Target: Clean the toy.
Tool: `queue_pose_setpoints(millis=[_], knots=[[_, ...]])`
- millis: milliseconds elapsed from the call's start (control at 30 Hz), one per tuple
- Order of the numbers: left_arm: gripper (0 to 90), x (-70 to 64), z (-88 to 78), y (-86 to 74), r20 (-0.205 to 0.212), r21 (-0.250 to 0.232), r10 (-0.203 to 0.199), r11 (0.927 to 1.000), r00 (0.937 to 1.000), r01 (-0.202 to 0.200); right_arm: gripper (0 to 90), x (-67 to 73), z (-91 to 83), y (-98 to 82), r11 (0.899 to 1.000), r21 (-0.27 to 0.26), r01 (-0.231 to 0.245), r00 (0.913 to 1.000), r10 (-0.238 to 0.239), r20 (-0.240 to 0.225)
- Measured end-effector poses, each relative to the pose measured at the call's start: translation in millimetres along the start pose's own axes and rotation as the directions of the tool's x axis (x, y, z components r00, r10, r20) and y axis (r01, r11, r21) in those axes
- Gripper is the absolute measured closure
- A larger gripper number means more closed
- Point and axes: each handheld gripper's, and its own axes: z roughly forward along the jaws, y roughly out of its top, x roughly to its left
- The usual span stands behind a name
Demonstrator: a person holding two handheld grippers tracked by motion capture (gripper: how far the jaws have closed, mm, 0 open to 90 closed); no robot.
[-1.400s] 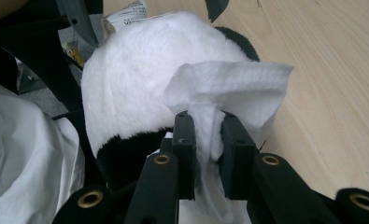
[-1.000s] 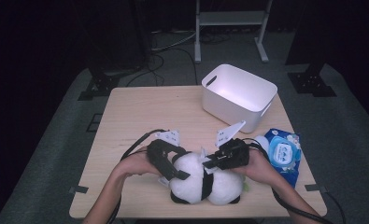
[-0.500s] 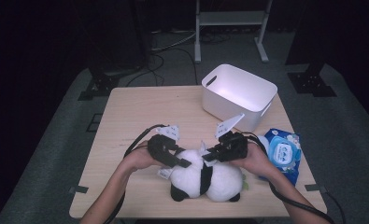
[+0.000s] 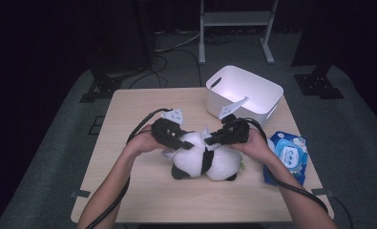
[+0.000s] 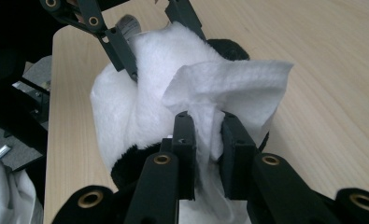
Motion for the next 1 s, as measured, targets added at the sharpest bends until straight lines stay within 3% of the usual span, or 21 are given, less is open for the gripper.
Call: queue_pose_setpoints(millis=[100,200,267,300,400,533,733,867,900,1000], knots=[[47.6,-3.9,-2.3,-6.6,0.015,-0.012,-0.024,0.9996,0.9996,0.024,77.6,3.4,5.7,-2.4,1.0,0.007,0.01,0.9999,-0.01,-0.013],[37.3,-11.0,-5.9,-7.4,0.025,-0.022,-0.035,0.9991,0.9991,0.036,78.1,9.3,7.6,-5.6,1.0,0.007,0.019,0.9995,-0.019,-0.025],[29.2,-15.5,-9.3,-6.2,0.042,-0.042,-0.065,0.9969,0.997,0.067,78.2,15.9,7.1,-8.2,0.999,0.017,0.042,0.9988,-0.042,-0.026],[28.1,-18.7,-11.2,-5.0,0.043,-0.041,-0.054,0.9976,0.9976,0.056,78.2,18.6,6.3,-8.8,0.999,0.022,0.047,0.9985,-0.046,-0.028],[16.9,-25.0,-11.6,-1.5,0.026,-0.031,-0.061,0.9976,0.9978,0.062,78.2,28.3,2.7,-11.8,0.996,0.038,0.082,0.9964,-0.081,-0.023],[8.9,-27.3,-10.2,0.6,0.013,-0.023,-0.068,0.9974,0.9976,0.068,78.3,37.7,2.1,-15.4,0.995,0.038,0.096,0.9948,-0.095,-0.038],[2.5,-28.3,-6.1,0.2,0.034,0.01,-0.064,0.9979,0.9974,0.063,78.4,49.4,3.1,-19.9,0.992,0.043,0.115,0.9918,-0.113,-0.061],[1.9,-31.8,1.5,-6.1,0.093,0.037,-0.07,0.997,0.9931,0.067,78.6,55.7,4.1,-22.2,0.99,0.051,0.13,0.9884,-0.126,-0.085],[2.7,-34.1,3.7,-9.1,0.112,0.029,-0.065,0.9977,0.9915,0.062,78.5,57.8,4.2,-22.2,0.988,0.058,0.142,0.9869,-0.137,-0.085],[5.3,-38.9,3.7,-15.4,0.12,-0.01,-0.043,0.999,0.9919,0.044,78.5,66.4,1.3,-19.1,0.981,0.077,0.18,0.9815,-0.174,-0.08]])
